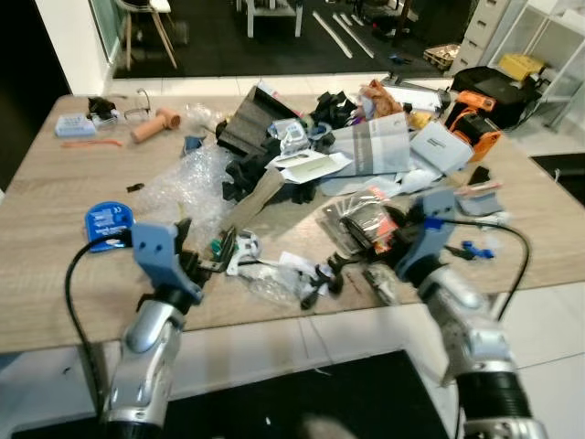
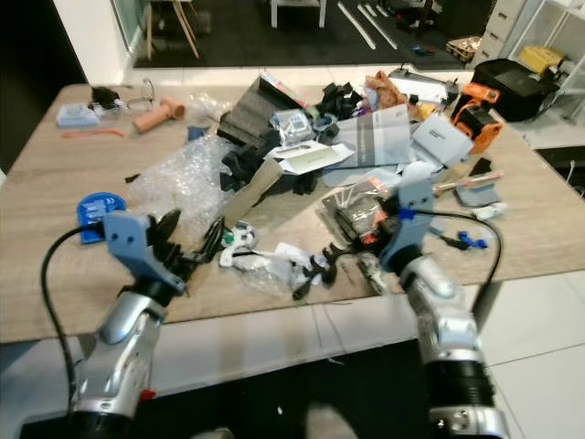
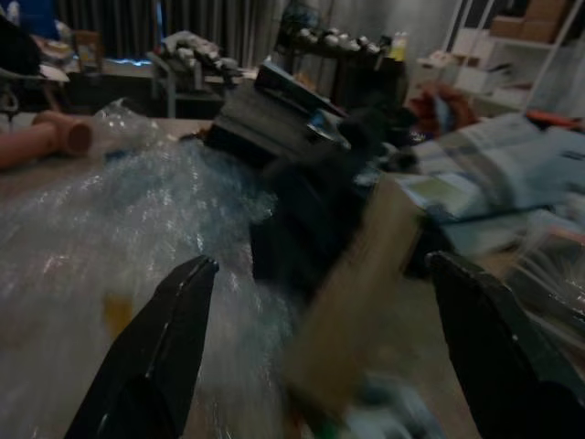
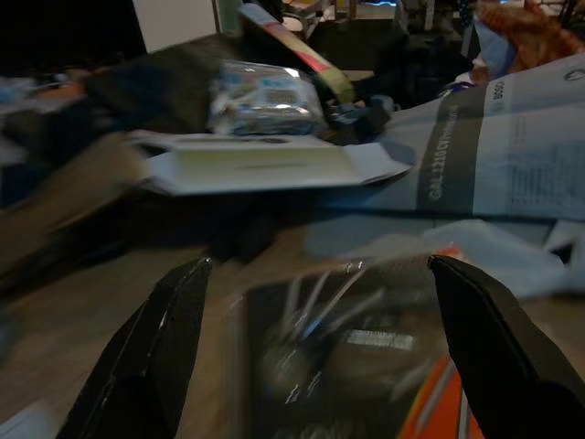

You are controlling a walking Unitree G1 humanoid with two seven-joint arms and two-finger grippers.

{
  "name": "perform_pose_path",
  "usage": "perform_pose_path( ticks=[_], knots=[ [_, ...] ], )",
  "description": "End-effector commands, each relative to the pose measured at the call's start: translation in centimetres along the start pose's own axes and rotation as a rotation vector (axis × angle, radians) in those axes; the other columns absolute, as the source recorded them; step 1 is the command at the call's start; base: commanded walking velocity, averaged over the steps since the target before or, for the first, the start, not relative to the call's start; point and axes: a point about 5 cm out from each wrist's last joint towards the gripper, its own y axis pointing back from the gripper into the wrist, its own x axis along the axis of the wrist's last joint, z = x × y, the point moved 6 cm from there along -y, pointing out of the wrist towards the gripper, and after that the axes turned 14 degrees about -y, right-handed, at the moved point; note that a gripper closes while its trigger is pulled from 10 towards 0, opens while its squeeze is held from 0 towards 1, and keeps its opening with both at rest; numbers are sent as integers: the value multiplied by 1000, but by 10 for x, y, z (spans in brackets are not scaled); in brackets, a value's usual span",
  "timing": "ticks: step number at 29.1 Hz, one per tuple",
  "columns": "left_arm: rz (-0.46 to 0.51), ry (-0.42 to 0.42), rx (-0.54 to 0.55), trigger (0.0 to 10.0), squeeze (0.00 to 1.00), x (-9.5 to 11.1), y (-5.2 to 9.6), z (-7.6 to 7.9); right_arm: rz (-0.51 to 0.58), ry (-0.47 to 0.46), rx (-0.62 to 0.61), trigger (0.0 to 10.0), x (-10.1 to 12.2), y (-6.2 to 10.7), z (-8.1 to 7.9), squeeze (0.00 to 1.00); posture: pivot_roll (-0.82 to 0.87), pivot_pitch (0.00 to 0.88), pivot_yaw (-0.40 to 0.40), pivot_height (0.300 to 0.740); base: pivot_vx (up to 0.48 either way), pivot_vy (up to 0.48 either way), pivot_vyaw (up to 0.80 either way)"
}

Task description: Picking trash to rubbish bin

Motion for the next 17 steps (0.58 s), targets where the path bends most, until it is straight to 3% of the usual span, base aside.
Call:
perform_pose_path(
  ticks=[1, 10, 12, 17],
  knots=[
    [6, 18, -5, 10000, 0, 0, 0, 2, -15, 7, -47, 10000, -1, 1, 10, 0, -84, 0, -33, 740, 0, 0, 0],
    [29, 40, -25, 10000, 0, 2, 0, 4, 18, 14, -172, 10000, 15, 5, 39, 0, -85, 0, -32, 740, 0, 0, 0],
    [37, 41, -46, 10000, 0, 3, 0, 5, 31, -1, -248, 10000, 25, 9, 57, 0, -88, 0, -32, 740, 0, 0, 0],
    [70, 20, -119, 10000, 0, 8, 3, 8, -14, -54, -310, 10000, 33, 17, 78, 0, -90, 0, -37, 740, 0, 0, 0]
  ],
)
